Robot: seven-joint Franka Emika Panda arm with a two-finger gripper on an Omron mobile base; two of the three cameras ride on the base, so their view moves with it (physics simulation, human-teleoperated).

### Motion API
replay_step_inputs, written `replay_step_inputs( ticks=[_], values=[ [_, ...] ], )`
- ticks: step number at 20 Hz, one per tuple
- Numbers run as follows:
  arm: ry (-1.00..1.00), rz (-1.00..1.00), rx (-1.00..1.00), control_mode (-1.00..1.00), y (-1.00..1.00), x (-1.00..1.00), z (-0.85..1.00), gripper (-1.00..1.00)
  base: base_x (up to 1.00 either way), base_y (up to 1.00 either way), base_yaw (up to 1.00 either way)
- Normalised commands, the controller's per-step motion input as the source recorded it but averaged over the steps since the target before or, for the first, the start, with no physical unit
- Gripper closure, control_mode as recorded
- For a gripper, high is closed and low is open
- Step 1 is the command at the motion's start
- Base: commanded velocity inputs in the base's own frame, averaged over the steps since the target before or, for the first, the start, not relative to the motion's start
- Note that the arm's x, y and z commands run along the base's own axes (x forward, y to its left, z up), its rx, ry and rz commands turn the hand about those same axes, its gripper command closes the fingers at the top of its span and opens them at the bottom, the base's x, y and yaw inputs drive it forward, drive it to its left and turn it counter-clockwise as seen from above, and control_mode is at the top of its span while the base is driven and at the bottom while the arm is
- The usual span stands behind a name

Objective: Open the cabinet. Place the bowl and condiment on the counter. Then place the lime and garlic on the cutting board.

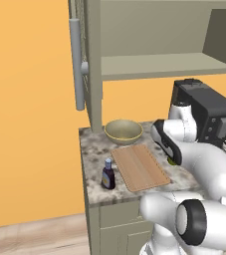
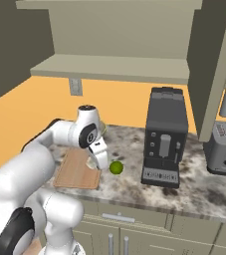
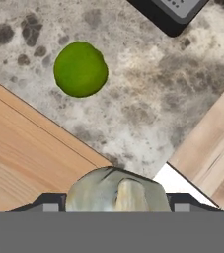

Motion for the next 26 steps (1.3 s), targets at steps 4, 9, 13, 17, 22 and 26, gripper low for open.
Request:
replay_step_inputs(
  ticks=[4, 9, 13, 17, 22, 26],
  values=[
    [0.0, 0.12, 0.0, -1.0, 0.19, 0.0, 0.08, 1.0, 0.0, 0.0, 0.0],
    [-0.04, 0.09, 0.0, -1.0, 0.21, 0.0, 0.2, 1.0, 0.0, 0.0, 0.0],
    [-0.01, 0.1, 0.0, -1.0, 0.31, 0.0, 0.11, 1.0, 0.0, 0.0, 0.0],
    [0.0, 0.1, 0.0, -1.0, 0.41, 0.1, 0.01, 1.0, 0.0, 0.0, 0.0],
    [0.0, 0.07, 0.0, -1.0, 0.44, 0.42, 0.0, 1.0, 0.0, 0.0, 0.0],
    [0.0, 0.09, 0.0, -1.0, 0.3, 0.47, 0.0, 1.0, 0.0, 0.0, 0.0]
  ],
)
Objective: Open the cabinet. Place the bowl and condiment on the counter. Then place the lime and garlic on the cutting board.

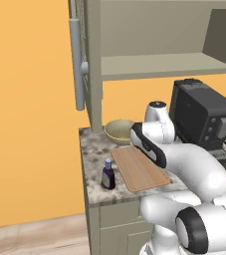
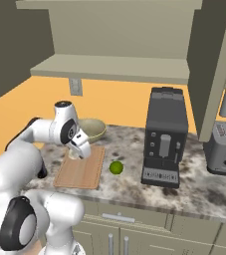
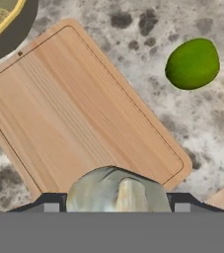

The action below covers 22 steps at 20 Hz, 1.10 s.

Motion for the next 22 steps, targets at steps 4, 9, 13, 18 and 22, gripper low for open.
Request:
replay_step_inputs(
  ticks=[4, 9, 13, 18, 22],
  values=[
    [0.0, 0.12, 0.0, -1.0, 0.17, 0.31, 0.0, 1.0, 0.0, 0.0, 0.0],
    [0.0, 0.2, -0.02, -1.0, 0.01, 0.06, -0.06, 1.0, 0.0, 0.0, 0.0],
    [0.0, 0.28, 0.0, -1.0, 0.0, 0.09, -0.14, 1.0, 0.0, 0.0, 0.0],
    [0.0, 0.32, 0.0, -1.0, 0.0, 0.08, -0.16, 1.0, 0.0, 0.0, 0.0],
    [0.0, 0.28, 0.0, -1.0, 0.0, 0.12, -0.15, 1.0, 0.0, 0.0, 0.0]
  ],
)
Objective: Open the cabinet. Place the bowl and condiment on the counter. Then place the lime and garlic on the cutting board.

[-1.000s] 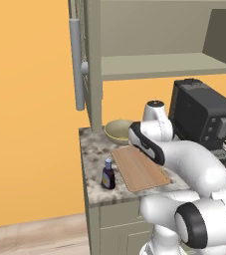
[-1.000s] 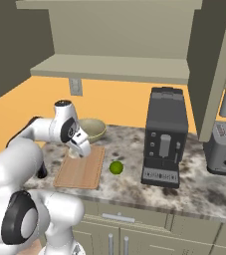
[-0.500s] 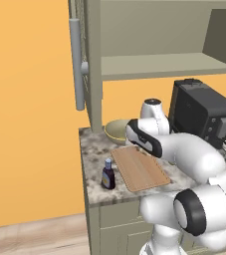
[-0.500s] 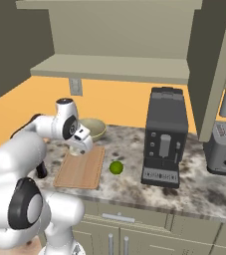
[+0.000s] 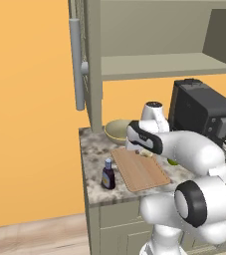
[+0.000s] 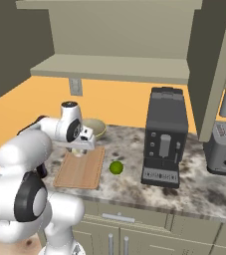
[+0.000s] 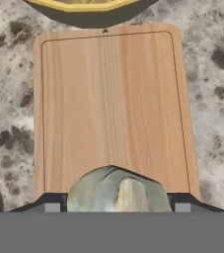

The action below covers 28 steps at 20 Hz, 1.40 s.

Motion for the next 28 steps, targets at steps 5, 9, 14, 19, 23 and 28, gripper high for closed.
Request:
replay_step_inputs(
  ticks=[5, 9, 14, 19, 23, 28],
  values=[
    [0.0, 0.21, 0.0, -1.0, 0.0, 0.23, -0.15, 1.0, 0.0, 0.0, 0.0],
    [0.01, 0.08, 0.0, -1.0, 0.02, 0.36, -0.08, 1.0, 0.0, 0.0, 0.0],
    [0.04, 0.02, -0.04, -1.0, 0.04, 0.13, -0.1, 1.0, 0.0, 0.0, 0.0],
    [0.04, 0.01, -0.06, -1.0, 0.06, 0.08, -0.14, 1.0, 0.0, 0.0, 0.0],
    [0.0, 0.03, -0.07, -1.0, 0.02, 0.05, -0.21, 1.0, 0.0, 0.0, 0.0],
    [0.01, 0.05, -0.02, -1.0, 0.0, 0.0, -0.17, 1.0, 0.0, 0.0, 0.0]
  ],
)
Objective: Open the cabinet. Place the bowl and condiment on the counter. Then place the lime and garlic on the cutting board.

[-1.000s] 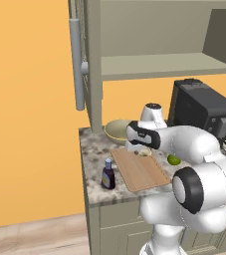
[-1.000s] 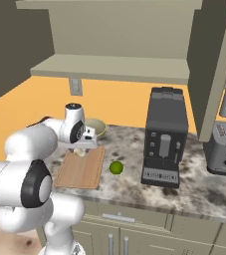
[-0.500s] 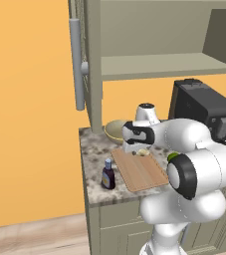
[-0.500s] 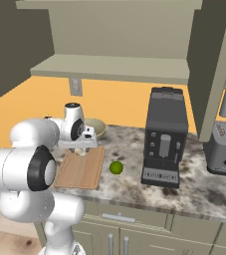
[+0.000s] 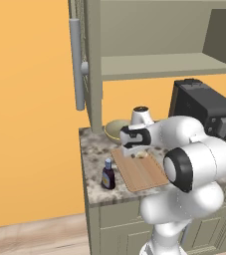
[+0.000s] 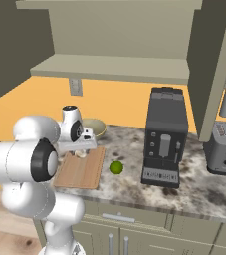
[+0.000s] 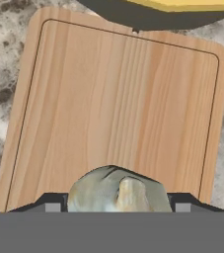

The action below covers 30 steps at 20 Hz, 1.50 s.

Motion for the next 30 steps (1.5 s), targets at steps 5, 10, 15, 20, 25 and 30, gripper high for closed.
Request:
replay_step_inputs(
  ticks=[5, 10, 15, 20, 25, 30],
  values=[
    [0.05, 0.01, 0.0, -1.0, 0.0, 0.0, -0.13, 1.0, 0.0, 0.0, 0.0],
    [0.06, 0.01, 0.0, -1.0, 0.0, 0.0, -0.15, 1.0, 0.0, 0.0, 0.0],
    [0.08, 0.0, 0.0, -1.0, 0.0, 0.0, -0.24, 1.0, 0.0, 0.0, 0.0],
    [0.07, 0.01, 0.0, -1.0, 0.0, 0.0, -0.21, 1.0, 0.0, 0.0, 0.0],
    [0.04, 0.01, 0.0, -1.0, 0.0, 0.0, -0.15, 1.0, 0.0, 0.0, 0.0],
    [-0.01, 0.0, 0.0, -1.0, 0.0, -0.07, 0.0, -1.0, 0.0, 0.0, 0.0]
  ],
)
